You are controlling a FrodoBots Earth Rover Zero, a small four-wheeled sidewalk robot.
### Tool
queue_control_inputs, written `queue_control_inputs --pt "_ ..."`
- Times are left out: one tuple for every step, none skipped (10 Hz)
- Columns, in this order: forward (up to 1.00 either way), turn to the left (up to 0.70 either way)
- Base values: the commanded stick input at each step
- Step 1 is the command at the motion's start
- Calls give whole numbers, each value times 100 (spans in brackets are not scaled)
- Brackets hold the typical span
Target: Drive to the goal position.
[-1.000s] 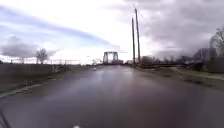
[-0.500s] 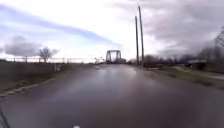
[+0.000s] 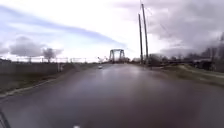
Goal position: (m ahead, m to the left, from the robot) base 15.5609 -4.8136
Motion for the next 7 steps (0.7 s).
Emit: queue_control_inputs --pt "70 14" --pt "70 14" --pt "70 14" --pt "70 14" --pt "70 14" --pt "70 14" --pt "70 14"
